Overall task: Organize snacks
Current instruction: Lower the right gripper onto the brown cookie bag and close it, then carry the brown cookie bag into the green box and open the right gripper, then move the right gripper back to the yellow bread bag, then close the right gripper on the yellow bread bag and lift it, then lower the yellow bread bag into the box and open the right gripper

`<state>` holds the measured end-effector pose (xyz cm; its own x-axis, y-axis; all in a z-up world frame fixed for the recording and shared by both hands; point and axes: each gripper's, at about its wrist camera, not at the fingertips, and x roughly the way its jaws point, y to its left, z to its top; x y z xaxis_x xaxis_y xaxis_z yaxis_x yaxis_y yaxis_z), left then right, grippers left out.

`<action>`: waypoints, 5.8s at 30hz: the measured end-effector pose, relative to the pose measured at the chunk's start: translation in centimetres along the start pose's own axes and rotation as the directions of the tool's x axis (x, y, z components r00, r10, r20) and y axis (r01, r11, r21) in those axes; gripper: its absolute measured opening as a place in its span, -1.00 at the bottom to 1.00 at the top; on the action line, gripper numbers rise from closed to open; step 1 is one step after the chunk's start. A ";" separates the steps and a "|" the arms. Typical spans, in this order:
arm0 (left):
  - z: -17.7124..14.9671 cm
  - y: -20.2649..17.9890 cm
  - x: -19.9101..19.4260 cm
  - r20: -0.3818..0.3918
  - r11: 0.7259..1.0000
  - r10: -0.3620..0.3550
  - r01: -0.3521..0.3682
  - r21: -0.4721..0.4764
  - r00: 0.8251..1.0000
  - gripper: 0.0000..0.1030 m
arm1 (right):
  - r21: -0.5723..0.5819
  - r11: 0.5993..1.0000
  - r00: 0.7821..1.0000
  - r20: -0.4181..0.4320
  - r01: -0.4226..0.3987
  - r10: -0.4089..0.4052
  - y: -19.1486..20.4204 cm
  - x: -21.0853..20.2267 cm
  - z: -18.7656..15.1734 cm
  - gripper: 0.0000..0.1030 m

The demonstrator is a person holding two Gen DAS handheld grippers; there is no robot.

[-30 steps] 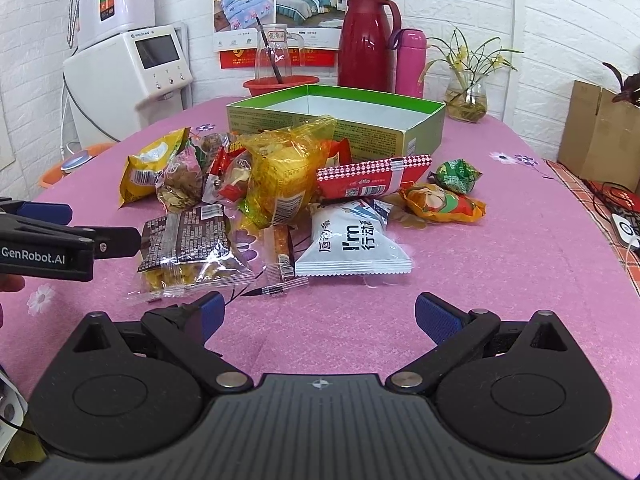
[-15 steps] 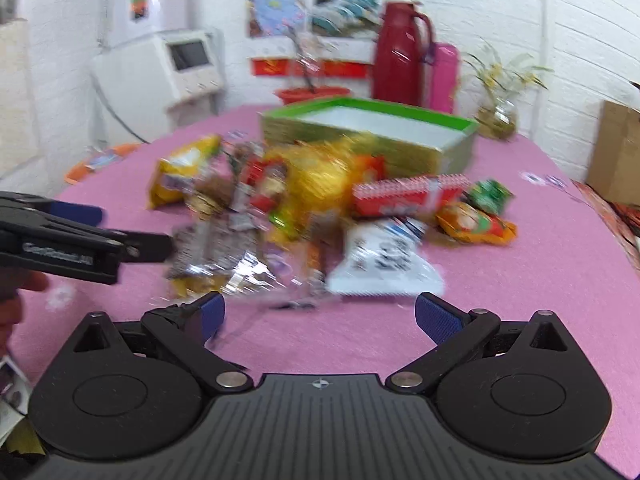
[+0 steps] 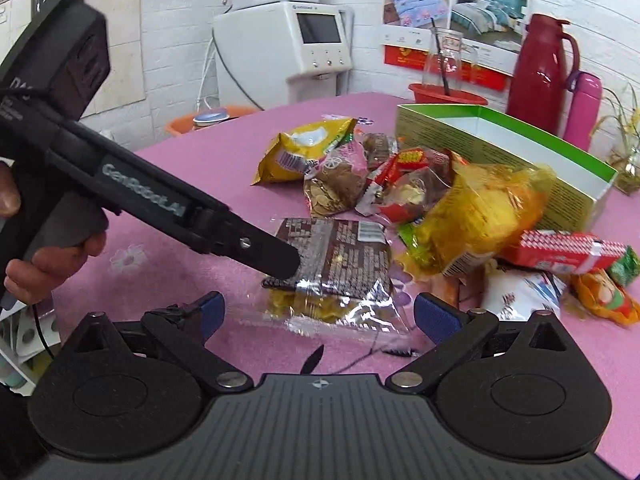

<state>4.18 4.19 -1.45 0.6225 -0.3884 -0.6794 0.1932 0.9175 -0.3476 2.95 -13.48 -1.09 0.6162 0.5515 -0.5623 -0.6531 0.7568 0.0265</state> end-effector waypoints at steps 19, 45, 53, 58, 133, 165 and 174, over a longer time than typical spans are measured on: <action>0.9 -2.0 -0.7 0.052 0.997 -0.033 0.030 0.066 0.998 -0.22 | 0.160 0.987 0.998 0.051 0.011 -0.019 -0.5 -1.7 0.5 0.94; 19.9 -7.7 11.5 0.207 0.958 -0.160 0.101 0.268 0.965 -0.22 | 0.206 0.951 0.943 0.194 0.230 -0.270 -18.7 4.5 9.3 0.94; 20.6 -6.7 16.7 0.122 0.956 -0.133 0.095 0.277 0.984 0.44 | 0.230 0.947 0.971 0.035 0.223 -0.238 -21.1 8.5 8.7 0.99; 19.9 -6.8 15.3 0.215 0.963 -0.074 0.014 0.268 0.974 1.00 | 0.217 0.942 0.961 0.043 0.258 -0.273 -20.7 6.9 8.9 1.00; 0.0 -6.4 3.3 -0.071 0.932 -0.329 0.336 0.138 0.942 -0.24 | 0.334 0.931 0.982 0.061 0.147 -0.177 -3.3 -7.2 -5.9 0.51; 19.2 -6.7 11.6 0.159 0.944 -0.282 0.244 0.220 0.946 -0.27 | 0.219 0.946 0.940 0.192 0.237 -0.280 -18.3 2.6 7.2 0.49; 20.1 -5.1 14.8 0.118 0.964 -0.238 0.219 0.154 0.964 1.00 | 0.204 0.950 0.953 0.140 0.239 -0.269 -19.7 5.1 7.2 0.71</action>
<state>27.63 -4.49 3.26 0.6438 -0.5826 -0.4961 0.4392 0.8122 -0.3839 22.15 -23.09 1.49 0.8246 0.3706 -0.4274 -0.3835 0.9216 0.0593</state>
